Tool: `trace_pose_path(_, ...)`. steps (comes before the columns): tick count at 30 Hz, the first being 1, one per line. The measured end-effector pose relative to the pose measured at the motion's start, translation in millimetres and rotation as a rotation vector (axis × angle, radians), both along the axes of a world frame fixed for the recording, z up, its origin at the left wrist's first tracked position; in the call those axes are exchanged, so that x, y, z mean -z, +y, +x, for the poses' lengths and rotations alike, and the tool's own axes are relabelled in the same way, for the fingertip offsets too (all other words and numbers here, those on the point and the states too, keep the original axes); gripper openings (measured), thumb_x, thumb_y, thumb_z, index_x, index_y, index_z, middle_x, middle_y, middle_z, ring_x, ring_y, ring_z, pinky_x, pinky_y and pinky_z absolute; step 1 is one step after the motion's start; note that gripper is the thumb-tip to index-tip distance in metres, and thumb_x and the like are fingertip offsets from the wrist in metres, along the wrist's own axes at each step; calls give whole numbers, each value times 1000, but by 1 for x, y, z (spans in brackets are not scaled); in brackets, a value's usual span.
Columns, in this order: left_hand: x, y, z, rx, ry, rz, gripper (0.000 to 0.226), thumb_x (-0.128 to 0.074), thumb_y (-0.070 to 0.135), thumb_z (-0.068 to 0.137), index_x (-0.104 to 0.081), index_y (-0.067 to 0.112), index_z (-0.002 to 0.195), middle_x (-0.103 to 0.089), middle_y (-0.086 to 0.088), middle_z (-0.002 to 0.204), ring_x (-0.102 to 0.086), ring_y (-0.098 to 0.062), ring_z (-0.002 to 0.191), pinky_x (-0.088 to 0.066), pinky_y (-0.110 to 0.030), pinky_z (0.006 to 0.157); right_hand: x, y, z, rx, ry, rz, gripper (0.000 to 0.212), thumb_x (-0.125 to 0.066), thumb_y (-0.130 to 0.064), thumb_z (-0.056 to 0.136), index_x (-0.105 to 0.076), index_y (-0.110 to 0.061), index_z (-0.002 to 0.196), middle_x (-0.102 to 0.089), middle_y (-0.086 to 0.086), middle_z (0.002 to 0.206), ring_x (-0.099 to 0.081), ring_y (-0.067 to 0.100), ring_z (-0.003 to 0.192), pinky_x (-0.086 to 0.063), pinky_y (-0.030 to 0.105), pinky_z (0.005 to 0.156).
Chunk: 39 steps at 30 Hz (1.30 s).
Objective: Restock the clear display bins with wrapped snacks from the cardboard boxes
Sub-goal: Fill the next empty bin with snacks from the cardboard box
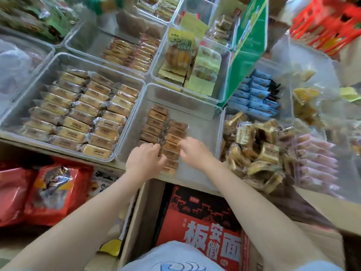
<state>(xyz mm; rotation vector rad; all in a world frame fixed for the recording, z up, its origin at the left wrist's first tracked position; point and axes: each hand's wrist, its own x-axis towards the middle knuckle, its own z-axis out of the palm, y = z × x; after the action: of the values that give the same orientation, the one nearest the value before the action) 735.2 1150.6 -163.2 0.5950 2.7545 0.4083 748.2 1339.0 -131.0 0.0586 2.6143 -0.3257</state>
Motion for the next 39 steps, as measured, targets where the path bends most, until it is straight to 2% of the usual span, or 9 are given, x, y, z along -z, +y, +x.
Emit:
trace_pose_path(6,-50,55,64,136,-11,173,38,-59,35,90,-66,8,117,-62,-15,117,-61,-38,105,-49,-43,88,-130,75,151,230,185,-198,24,-46,-20,101,-69,-20,108,-68,-7,98,-60,7,84,-47,25,75)
trace_pose_path(14,-117,162,276,580,-193,513,64,-57,42,98,-30,31,154,-36,3,153,-48,-16,126,-43,-25,94,-185,167,355,624,501,-132,20,-52,-12,94,-68,-19,85,-64,-8,73,-58,7,68,-47,27,66)
trace_pose_path(21,-105,204,364,570,-261,546,65,-42,71,91,-19,59,150,2,13,167,-8,-19,153,-17,-45,116,-135,222,437,499,164,-2,21,-44,-24,100,-65,-22,102,-68,-4,94,-63,17,86,-48,32,68)
trace_pose_path(25,-91,208,375,490,-165,583,62,-46,61,92,-30,48,151,-9,6,167,-15,-18,152,-23,-48,115,-83,241,440,299,-110,91,26,-49,-26,101,-62,-17,122,-66,8,116,-63,26,100,-50,33,76)
trace_pose_path(28,-87,211,380,433,-176,611,62,-45,56,93,-31,44,152,-10,11,167,-16,-8,151,-28,-44,113,-41,251,428,172,-269,105,21,-53,-18,100,-63,-15,118,-64,6,111,-57,20,84,-46,31,68)
trace_pose_path(31,-88,212,386,389,-173,609,61,-43,53,92,-28,47,151,-11,12,166,-15,-2,148,-26,-40,111,2,255,416,142,-284,13,28,-55,-12,98,-60,-15,125,-62,6,120,-58,21,92,-43,30,72)
trace_pose_path(35,-93,212,390,323,-200,562,61,-41,54,91,-23,55,149,-16,8,166,-19,-15,151,-28,-45,114,48,243,403,141,-537,-144,52,-57,-30,99,-43,-15,147,-51,11,143,-54,29,124,-46,40,99)
trace_pose_path(37,-97,213,393,289,-220,540,60,-38,55,90,-21,57,148,-18,9,166,-19,-14,151,-26,-47,116,61,231,406,252,-555,-283,72,-68,-48,87,-39,-23,149,-53,6,140,-56,28,120,-51,41,90)
trace_pose_path(39,-100,215,396,257,-228,535,60,-37,53,89,-21,59,146,-19,11,165,-19,-12,151,-25,-47,117,72,214,417,372,-489,-449,79,-78,-40,80,-41,-25,148,-55,2,137,-56,27,119,-51,39,88)
